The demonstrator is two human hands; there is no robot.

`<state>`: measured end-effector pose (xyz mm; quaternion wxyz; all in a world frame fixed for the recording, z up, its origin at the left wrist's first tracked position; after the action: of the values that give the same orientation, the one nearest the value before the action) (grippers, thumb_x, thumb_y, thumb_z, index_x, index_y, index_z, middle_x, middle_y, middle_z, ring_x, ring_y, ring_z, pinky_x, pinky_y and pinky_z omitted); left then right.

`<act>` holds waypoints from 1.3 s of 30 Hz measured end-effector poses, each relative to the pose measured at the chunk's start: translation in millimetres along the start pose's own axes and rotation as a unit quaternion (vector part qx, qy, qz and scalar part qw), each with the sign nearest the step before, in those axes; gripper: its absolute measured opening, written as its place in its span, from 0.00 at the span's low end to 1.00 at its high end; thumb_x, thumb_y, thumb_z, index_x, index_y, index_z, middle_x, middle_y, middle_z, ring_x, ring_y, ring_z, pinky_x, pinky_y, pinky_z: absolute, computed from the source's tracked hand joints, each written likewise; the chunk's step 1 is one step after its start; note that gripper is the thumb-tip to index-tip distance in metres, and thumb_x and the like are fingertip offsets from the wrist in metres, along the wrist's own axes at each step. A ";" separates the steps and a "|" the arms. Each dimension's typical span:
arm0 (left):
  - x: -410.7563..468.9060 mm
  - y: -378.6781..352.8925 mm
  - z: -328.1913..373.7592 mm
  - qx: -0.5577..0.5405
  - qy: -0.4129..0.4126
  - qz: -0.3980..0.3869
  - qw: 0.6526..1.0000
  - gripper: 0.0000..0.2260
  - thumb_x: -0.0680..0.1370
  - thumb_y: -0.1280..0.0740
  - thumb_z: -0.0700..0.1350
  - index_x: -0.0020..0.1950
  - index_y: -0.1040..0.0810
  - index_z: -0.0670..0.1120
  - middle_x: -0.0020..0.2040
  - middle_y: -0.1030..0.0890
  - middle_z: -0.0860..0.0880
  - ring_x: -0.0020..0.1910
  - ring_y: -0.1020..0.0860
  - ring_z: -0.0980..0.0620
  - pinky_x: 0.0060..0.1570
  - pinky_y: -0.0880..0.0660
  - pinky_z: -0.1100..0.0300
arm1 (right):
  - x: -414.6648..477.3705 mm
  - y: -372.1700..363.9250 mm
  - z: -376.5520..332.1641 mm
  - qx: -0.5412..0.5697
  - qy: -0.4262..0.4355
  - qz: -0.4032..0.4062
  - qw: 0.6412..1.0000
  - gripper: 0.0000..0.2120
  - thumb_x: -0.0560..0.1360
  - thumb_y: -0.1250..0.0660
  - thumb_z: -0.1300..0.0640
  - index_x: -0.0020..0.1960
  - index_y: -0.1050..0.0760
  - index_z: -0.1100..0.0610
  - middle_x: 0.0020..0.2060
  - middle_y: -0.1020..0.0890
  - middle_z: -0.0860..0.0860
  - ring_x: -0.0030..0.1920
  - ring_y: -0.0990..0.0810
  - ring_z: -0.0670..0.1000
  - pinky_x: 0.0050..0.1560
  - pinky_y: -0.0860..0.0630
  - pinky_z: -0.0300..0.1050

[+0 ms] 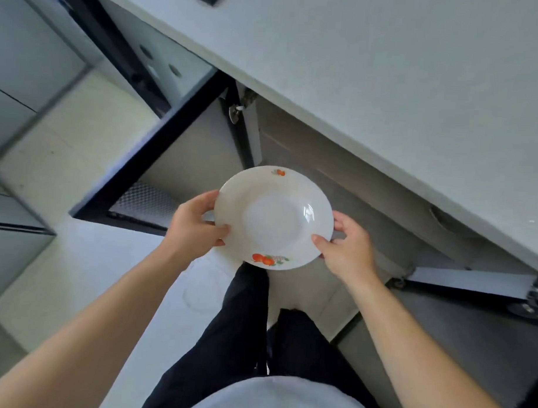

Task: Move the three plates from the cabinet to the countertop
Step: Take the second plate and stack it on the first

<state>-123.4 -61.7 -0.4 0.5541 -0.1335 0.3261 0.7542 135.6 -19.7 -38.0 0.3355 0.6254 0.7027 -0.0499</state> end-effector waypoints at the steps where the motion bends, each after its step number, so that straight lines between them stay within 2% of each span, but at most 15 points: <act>1: -16.3 7.8 13.8 -0.006 -0.007 0.003 1.000 0.27 0.69 0.32 0.28 0.64 0.25 0.49 0.55 0.21 0.53 0.44 0.19 0.52 0.36 0.18 0.59 | -15.7 9.1 -17.5 -0.004 0.011 -0.001 1.000 0.22 0.70 0.29 0.62 0.61 0.28 0.47 0.49 0.22 0.42 0.43 0.18 0.48 0.49 0.19 0.55; 3: -47.5 19.8 41.6 -0.025 -0.021 0.006 0.999 0.27 0.69 0.31 0.28 0.64 0.25 0.50 0.57 0.21 0.51 0.43 0.18 0.50 0.37 0.18 0.53 | -44.8 29.1 -53.5 -0.014 0.042 -0.001 0.999 0.23 0.71 0.29 0.62 0.64 0.29 0.50 0.51 0.23 0.43 0.42 0.19 0.46 0.49 0.19 0.54; 7: -101.4 40.2 88.3 -0.056 -0.061 0.033 0.996 0.26 0.70 0.31 0.30 0.65 0.27 0.49 0.58 0.23 0.52 0.38 0.20 0.58 0.28 0.23 0.68 | -90.0 61.4 -110.7 -0.017 0.109 0.025 0.994 0.25 0.71 0.30 0.61 0.65 0.30 0.51 0.54 0.24 0.45 0.43 0.20 0.45 0.47 0.19 0.53; 9: -123.7 53.2 102.9 -0.074 -0.085 0.048 0.992 0.26 0.71 0.31 0.30 0.65 0.27 0.49 0.58 0.23 0.52 0.40 0.21 0.60 0.28 0.25 0.71 | -107.3 65.5 -130.7 -0.010 0.137 0.032 0.990 0.24 0.71 0.30 0.61 0.65 0.29 0.50 0.54 0.23 0.45 0.43 0.21 0.41 0.42 0.20 0.44; 11: -144.6 70.3 113.0 -0.091 -0.105 0.068 0.988 0.25 0.70 0.32 0.29 0.63 0.26 0.51 0.54 0.22 0.54 0.38 0.21 0.61 0.28 0.25 0.71 | -121.9 61.8 -148.1 -0.005 0.162 0.030 0.986 0.23 0.70 0.30 0.61 0.64 0.28 0.49 0.52 0.22 0.44 0.40 0.24 0.36 0.38 0.27 0.32; 12: -155.0 79.7 116.6 -0.098 -0.113 0.078 0.986 0.25 0.70 0.32 0.29 0.61 0.25 0.52 0.52 0.22 0.56 0.38 0.21 0.61 0.28 0.25 0.70 | -129.0 57.5 -156.3 0.002 0.172 0.026 0.985 0.24 0.70 0.30 0.62 0.64 0.28 0.49 0.52 0.22 0.44 0.40 0.24 0.35 0.38 0.29 0.30; 14: -172.6 101.1 120.9 -0.109 -0.131 0.100 0.980 0.24 0.70 0.33 0.28 0.59 0.25 0.53 0.48 0.22 0.59 0.43 0.20 0.58 0.27 0.24 0.69 | -142.1 45.9 -172.2 0.014 0.190 0.013 0.982 0.24 0.69 0.29 0.62 0.63 0.27 0.49 0.52 0.21 0.45 0.41 0.22 0.37 0.41 0.26 0.33; 16: -186.1 122.7 121.0 -0.125 -0.142 0.124 0.974 0.24 0.70 0.33 0.28 0.58 0.25 0.52 0.50 0.22 0.57 0.47 0.21 0.51 0.28 0.23 0.68 | -153.1 34.0 -187.9 0.015 0.211 0.004 0.977 0.22 0.68 0.29 0.62 0.61 0.26 0.50 0.51 0.19 0.46 0.44 0.21 0.43 0.47 0.22 0.42; 18: -195.3 141.5 119.0 -0.143 -0.151 0.135 0.969 0.25 0.69 0.33 0.27 0.60 0.24 0.51 0.52 0.22 0.54 0.45 0.21 0.50 0.29 0.23 0.67 | -162.3 23.2 -203.6 0.010 0.229 -0.004 0.973 0.21 0.68 0.29 0.63 0.59 0.25 0.50 0.48 0.19 0.45 0.44 0.20 0.45 0.51 0.21 0.48; 22: -205.4 172.7 113.1 -0.156 -0.159 0.146 0.964 0.26 0.69 0.34 0.27 0.59 0.24 0.52 0.51 0.21 0.57 0.44 0.20 0.48 0.30 0.22 0.66 | -174.1 -0.7 -227.9 0.002 0.240 -0.023 0.970 0.19 0.69 0.29 0.63 0.58 0.25 0.51 0.45 0.19 0.42 0.45 0.20 0.43 0.53 0.21 0.48; 25: -208.2 209.7 102.3 -0.173 -0.154 0.161 0.959 0.26 0.69 0.34 0.27 0.58 0.24 0.54 0.51 0.21 0.57 0.43 0.20 0.49 0.31 0.21 0.65 | -184.2 -34.4 -247.3 -0.004 0.251 -0.047 0.967 0.20 0.69 0.29 0.63 0.59 0.25 0.52 0.43 0.20 0.40 0.43 0.20 0.42 0.51 0.21 0.45; 30: -211.8 299.5 70.0 -0.194 -0.137 0.195 0.952 0.26 0.68 0.33 0.27 0.62 0.24 0.50 0.54 0.21 0.51 0.45 0.20 0.51 0.31 0.22 0.67 | -208.8 -122.1 -291.8 -0.007 0.275 -0.096 0.957 0.21 0.70 0.29 0.63 0.62 0.27 0.54 0.46 0.20 0.45 0.45 0.20 0.43 0.44 0.22 0.39; 33: -218.2 364.5 45.8 -0.210 -0.131 0.235 0.940 0.27 0.68 0.32 0.27 0.62 0.24 0.50 0.55 0.20 0.51 0.45 0.20 0.50 0.33 0.20 0.64 | -227.2 -187.3 -318.5 -0.007 0.291 -0.125 0.948 0.22 0.70 0.29 0.63 0.63 0.28 0.54 0.50 0.20 0.47 0.43 0.19 0.44 0.47 0.20 0.43; 36: -230.8 422.8 25.8 -0.224 -0.138 0.268 0.927 0.26 0.69 0.32 0.26 0.60 0.24 0.51 0.52 0.20 0.53 0.41 0.20 0.53 0.30 0.22 0.67 | -246.6 -250.5 -341.8 -0.003 0.308 -0.155 0.938 0.23 0.70 0.29 0.63 0.63 0.29 0.54 0.49 0.22 0.44 0.44 0.18 0.47 0.47 0.18 0.49; 39: -241.2 472.3 4.6 -0.221 -0.141 0.302 0.917 0.25 0.69 0.32 0.26 0.61 0.25 0.48 0.51 0.21 0.51 0.40 0.21 0.54 0.31 0.20 0.64 | -264.3 -306.6 -360.0 0.000 0.324 -0.186 0.927 0.24 0.71 0.29 0.63 0.65 0.30 0.54 0.52 0.23 0.47 0.43 0.18 0.48 0.43 0.18 0.43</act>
<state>-474.0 -321.2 301.2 0.2963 -0.0400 0.0946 0.9496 -293.3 -132.1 273.1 0.0740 0.4656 0.8768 0.0943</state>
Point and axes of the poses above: each hand's wrist, its own x-axis towards the middle knuckle, its own y-axis out of the back of the hand, z = x × y, the point moved 8 cm from there along x, towards the middle knuckle
